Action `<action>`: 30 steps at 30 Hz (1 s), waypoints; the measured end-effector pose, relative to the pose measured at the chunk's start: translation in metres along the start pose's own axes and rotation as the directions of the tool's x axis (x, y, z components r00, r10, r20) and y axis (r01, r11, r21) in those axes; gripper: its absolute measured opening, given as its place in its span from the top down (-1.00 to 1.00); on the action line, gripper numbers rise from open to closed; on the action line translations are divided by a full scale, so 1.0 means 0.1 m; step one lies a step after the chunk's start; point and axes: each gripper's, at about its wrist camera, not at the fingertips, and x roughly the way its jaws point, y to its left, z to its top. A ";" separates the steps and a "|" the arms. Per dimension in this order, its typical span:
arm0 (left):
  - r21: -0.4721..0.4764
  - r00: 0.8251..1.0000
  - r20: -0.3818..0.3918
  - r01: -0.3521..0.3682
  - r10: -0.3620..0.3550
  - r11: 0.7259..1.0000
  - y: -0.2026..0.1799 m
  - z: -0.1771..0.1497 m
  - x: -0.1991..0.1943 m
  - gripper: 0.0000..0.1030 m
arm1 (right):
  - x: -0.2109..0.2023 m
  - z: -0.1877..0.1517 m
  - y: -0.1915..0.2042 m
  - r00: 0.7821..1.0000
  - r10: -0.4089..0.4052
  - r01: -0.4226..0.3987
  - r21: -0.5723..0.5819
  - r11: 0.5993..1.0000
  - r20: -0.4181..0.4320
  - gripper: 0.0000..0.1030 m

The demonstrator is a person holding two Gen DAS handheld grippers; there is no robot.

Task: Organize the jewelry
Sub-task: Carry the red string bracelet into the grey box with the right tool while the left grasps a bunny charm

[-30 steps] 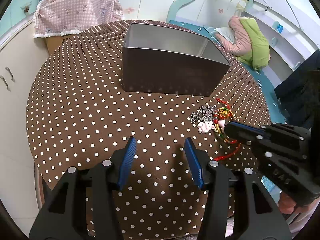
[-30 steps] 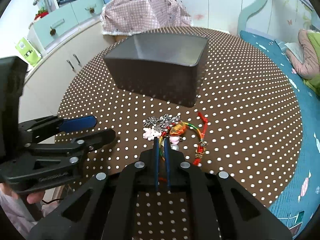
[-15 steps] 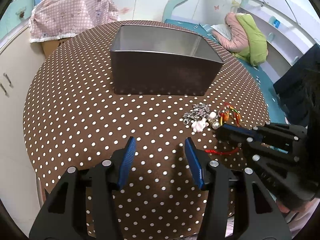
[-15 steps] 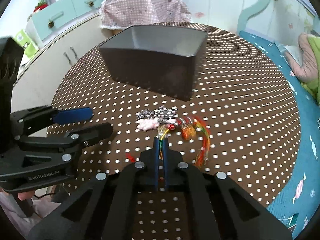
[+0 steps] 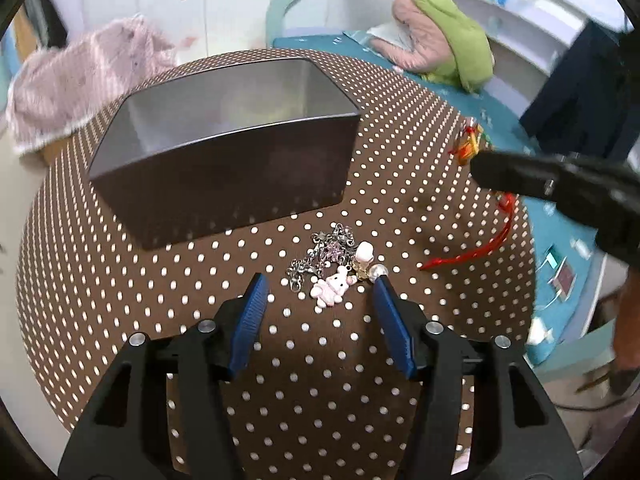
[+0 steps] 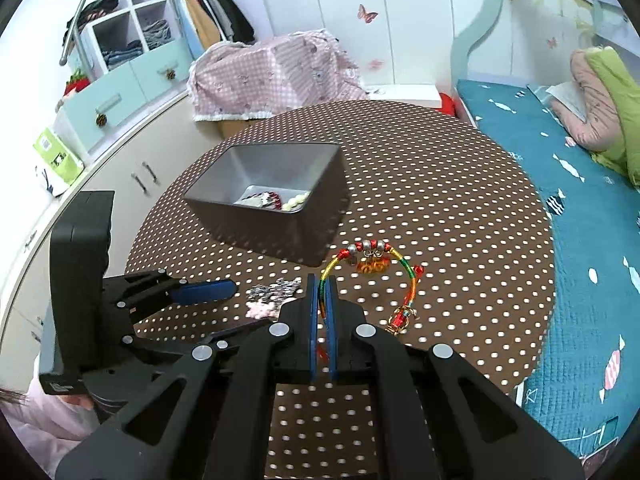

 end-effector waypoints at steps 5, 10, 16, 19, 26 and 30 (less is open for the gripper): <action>0.073 0.999 -0.009 -0.033 0.034 0.997 -0.05 0.05 0.05 0.58 | 0.04 -0.06 -0.12 1.000 -0.002 0.002 0.029 1.000 -0.010 0.95; 0.016 1.000 0.000 -0.024 0.024 1.000 0.10 0.06 0.00 0.59 | 0.03 -0.07 -0.17 1.000 0.009 -0.009 0.047 0.999 -0.011 0.95; -0.048 0.998 0.067 -0.009 0.012 0.999 0.25 0.11 -0.28 0.59 | -0.02 0.04 -0.19 1.000 0.022 -0.022 0.036 0.999 0.007 0.95; -0.060 0.992 0.125 -0.011 0.019 0.998 0.30 0.19 -0.48 0.59 | -0.05 0.15 -0.12 0.999 0.031 -0.032 0.014 0.999 0.029 0.95; -0.086 0.968 0.244 -0.039 0.059 0.996 0.45 0.48 -0.80 0.59 | -0.12 0.51 0.13 0.992 0.088 -0.081 -0.084 0.993 0.095 0.95; -0.128 0.966 0.239 -0.068 0.097 0.989 0.62 0.65 -0.77 0.58 | -0.07 0.74 0.28 0.983 0.143 -0.127 -0.136 0.983 0.115 0.95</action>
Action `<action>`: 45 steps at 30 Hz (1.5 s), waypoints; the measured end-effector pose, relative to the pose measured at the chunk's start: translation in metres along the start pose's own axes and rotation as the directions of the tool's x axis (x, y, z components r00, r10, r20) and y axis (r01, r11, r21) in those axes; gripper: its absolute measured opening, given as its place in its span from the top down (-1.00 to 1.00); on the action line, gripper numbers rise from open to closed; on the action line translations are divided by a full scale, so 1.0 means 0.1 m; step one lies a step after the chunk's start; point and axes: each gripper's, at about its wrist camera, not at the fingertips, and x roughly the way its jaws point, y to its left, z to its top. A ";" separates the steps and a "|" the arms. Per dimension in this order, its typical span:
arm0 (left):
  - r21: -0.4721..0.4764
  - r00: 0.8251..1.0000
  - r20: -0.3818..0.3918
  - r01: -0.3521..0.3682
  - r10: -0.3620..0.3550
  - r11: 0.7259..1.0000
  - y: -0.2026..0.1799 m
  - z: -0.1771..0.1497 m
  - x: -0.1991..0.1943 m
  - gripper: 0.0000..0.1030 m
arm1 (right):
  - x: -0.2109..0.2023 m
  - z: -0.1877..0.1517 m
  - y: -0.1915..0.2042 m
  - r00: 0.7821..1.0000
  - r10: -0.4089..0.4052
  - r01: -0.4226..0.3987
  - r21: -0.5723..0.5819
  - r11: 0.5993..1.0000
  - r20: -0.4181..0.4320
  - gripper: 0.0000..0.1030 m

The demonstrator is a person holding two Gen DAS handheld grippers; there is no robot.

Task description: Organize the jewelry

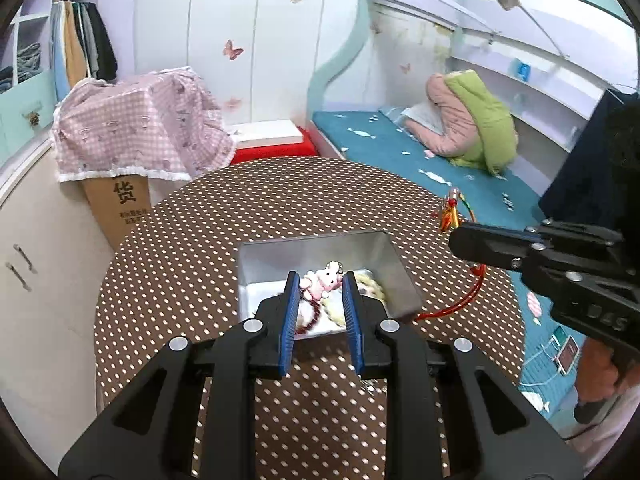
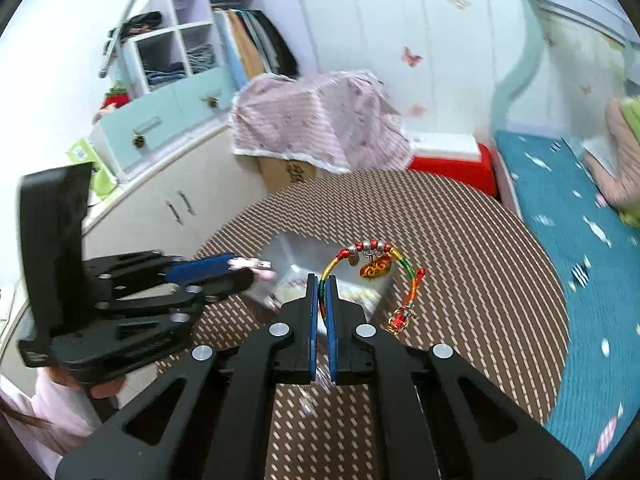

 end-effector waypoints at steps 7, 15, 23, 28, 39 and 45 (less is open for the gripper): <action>-0.053 0.998 -0.039 -0.042 0.040 0.998 0.16 0.07 0.14 0.13 | 0.22 0.12 0.02 1.000 -0.002 0.002 -0.018 1.000 -0.019 0.29; -0.047 0.998 -0.060 -0.030 0.027 0.998 0.17 -0.22 0.04 0.07 | 0.13 -0.27 -0.02 0.995 -0.033 0.035 0.015 0.999 -0.090 0.29; -0.028 0.986 -0.165 -0.006 0.001 1.000 0.01 -0.66 0.16 0.07 | 0.47 -0.95 0.21 0.956 -0.079 0.068 -0.050 0.996 -0.283 0.57; -0.014 0.981 -0.193 0.009 -0.012 1.000 -0.04 -0.74 0.25 0.07 | 0.58 -1.06 0.24 0.941 -0.128 0.119 -0.048 0.992 -0.313 0.80; 0.049 0.968 -0.238 0.098 -0.083 0.994 -0.29 -0.74 0.61 0.33 | 0.35 -0.87 -0.18 0.954 -0.127 0.165 0.122 0.979 -0.272 0.81; 0.148 0.961 -0.277 0.032 0.010 0.989 -0.39 -0.76 0.62 0.88 | 0.25 -0.87 -0.32 0.955 -0.155 0.196 0.146 0.970 -0.253 0.81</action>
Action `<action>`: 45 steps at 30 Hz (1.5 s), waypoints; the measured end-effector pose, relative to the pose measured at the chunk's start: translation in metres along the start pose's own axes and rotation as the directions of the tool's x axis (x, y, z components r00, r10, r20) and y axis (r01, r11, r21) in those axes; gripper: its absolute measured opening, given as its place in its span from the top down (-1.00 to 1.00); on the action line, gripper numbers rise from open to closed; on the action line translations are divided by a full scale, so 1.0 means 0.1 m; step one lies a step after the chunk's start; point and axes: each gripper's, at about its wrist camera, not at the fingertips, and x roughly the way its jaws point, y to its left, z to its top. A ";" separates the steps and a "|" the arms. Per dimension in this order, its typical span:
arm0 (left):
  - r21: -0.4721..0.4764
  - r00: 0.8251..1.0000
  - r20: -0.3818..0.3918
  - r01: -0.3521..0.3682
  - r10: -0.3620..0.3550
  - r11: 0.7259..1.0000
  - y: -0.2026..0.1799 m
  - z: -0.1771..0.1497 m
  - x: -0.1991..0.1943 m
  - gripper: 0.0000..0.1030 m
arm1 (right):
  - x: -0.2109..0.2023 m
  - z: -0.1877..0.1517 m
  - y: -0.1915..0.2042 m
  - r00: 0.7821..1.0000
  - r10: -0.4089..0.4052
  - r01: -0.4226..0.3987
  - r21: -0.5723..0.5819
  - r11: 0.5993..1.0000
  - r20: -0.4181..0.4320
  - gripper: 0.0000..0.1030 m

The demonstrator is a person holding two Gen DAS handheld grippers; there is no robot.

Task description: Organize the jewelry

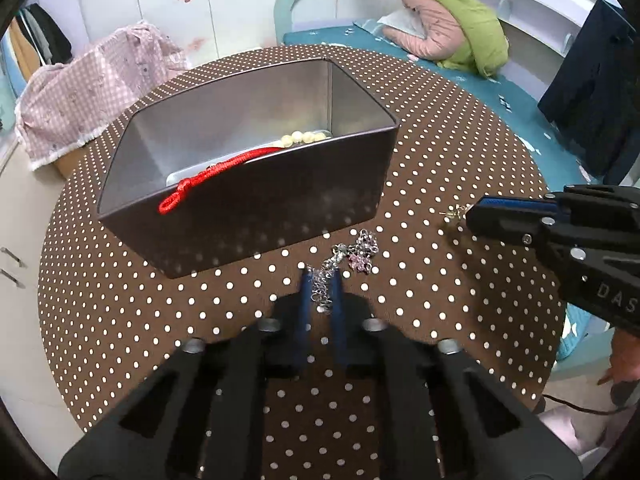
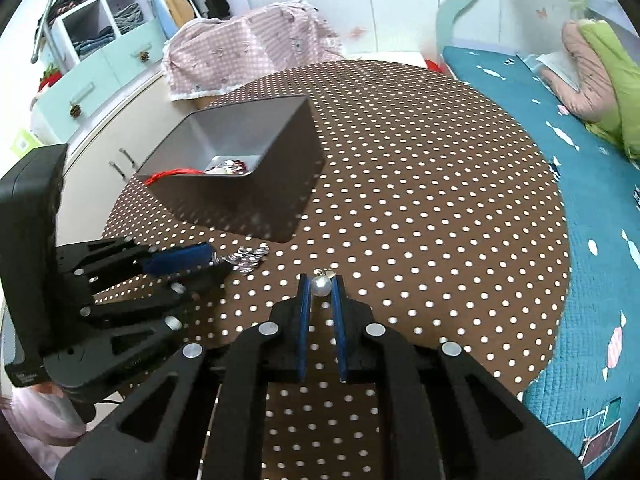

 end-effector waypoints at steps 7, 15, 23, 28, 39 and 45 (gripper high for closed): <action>-0.047 0.998 0.043 0.042 -0.040 0.998 0.14 0.03 -0.21 0.93 | -0.10 -0.04 -0.02 1.000 0.021 -0.021 -0.003 1.000 0.015 0.81; -0.052 0.992 0.116 0.048 -0.042 0.998 0.15 0.19 -0.50 0.94 | -0.25 0.07 0.06 0.997 0.032 -0.030 -0.025 0.999 0.073 0.81; -0.049 0.959 0.281 0.048 -0.032 0.998 0.26 0.58 -1.16 0.94 | -0.52 0.41 0.20 0.982 0.075 -0.060 -0.093 0.994 0.171 0.81; -0.077 0.945 0.327 0.020 0.007 0.997 0.37 0.74 -1.29 0.93 | -0.56 0.70 0.40 0.971 0.107 -0.072 -0.162 0.984 0.216 0.81; -0.175 0.963 0.244 -0.069 0.111 0.982 0.56 0.74 -0.98 0.30 | -0.35 0.80 0.50 0.976 0.104 -0.073 -0.163 0.984 0.191 0.18; -0.213 0.929 0.311 -0.137 0.200 0.967 0.46 0.61 -1.33 -0.14 | -0.71 0.75 0.47 0.959 0.045 -0.011 -0.123 0.992 0.281 0.07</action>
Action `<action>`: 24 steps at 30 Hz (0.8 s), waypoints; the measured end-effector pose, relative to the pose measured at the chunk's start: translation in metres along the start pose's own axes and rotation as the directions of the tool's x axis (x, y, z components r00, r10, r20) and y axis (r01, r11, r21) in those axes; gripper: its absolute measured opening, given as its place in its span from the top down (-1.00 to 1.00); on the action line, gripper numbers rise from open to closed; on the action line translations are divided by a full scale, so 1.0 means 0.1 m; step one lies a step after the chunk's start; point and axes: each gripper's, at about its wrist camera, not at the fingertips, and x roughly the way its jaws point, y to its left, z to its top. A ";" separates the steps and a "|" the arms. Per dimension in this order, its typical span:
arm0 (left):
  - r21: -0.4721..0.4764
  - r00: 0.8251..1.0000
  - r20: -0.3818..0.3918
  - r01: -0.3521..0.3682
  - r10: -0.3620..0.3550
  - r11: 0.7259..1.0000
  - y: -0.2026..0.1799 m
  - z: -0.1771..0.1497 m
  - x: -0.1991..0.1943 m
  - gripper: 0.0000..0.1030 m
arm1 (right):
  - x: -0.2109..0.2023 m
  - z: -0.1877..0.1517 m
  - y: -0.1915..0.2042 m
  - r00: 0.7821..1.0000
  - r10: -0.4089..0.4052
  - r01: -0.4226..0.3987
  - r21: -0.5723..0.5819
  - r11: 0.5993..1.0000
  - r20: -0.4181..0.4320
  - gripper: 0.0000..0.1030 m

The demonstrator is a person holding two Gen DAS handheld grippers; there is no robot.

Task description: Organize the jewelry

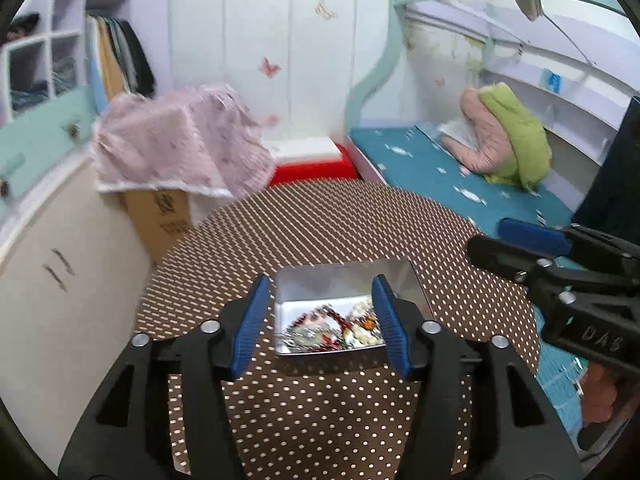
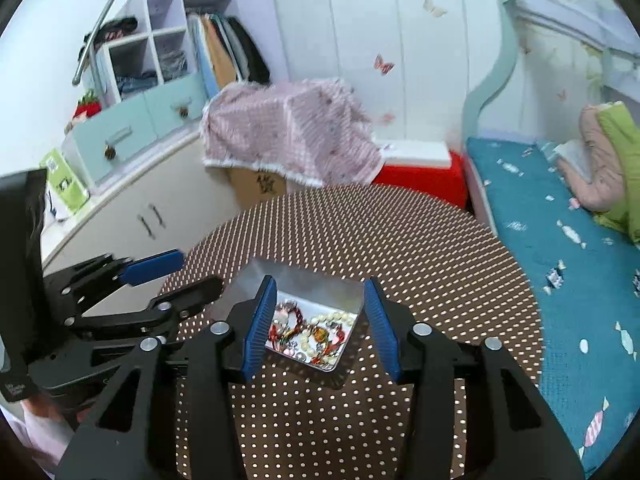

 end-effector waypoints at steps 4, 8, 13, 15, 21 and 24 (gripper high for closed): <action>-0.007 0.995 0.074 -0.063 0.064 0.998 -0.04 0.05 -0.37 -0.20 | -0.34 0.06 0.08 0.993 -0.063 0.065 -0.016 0.998 0.096 -0.17; -0.022 0.983 0.159 -0.089 0.091 0.996 -0.10 0.08 -0.74 -0.39 | -0.71 0.08 0.22 0.971 -0.125 0.136 -0.037 0.990 0.206 -0.51; -0.029 0.967 0.234 -0.098 0.102 0.995 -0.19 0.09 -1.10 -0.48 | -1.02 0.05 0.29 0.942 -0.165 0.182 -0.032 0.983 0.291 -0.70; -0.035 0.962 0.253 -0.097 0.103 0.995 -0.20 0.09 -1.20 -0.49 | -1.09 0.03 0.29 0.934 -0.179 0.198 -0.032 0.980 0.309 -0.72; -0.038 0.949 0.290 -0.115 0.121 0.993 -0.24 0.08 -1.40 -0.52 | -1.21 -0.02 0.34 0.918 -0.197 0.223 -0.038 0.974 0.344 -0.83; -0.041 0.945 0.301 -0.126 0.132 0.991 -0.25 0.06 -1.46 -0.51 | -1.22 -0.05 0.36 0.915 -0.200 0.228 -0.039 0.973 0.350 -0.84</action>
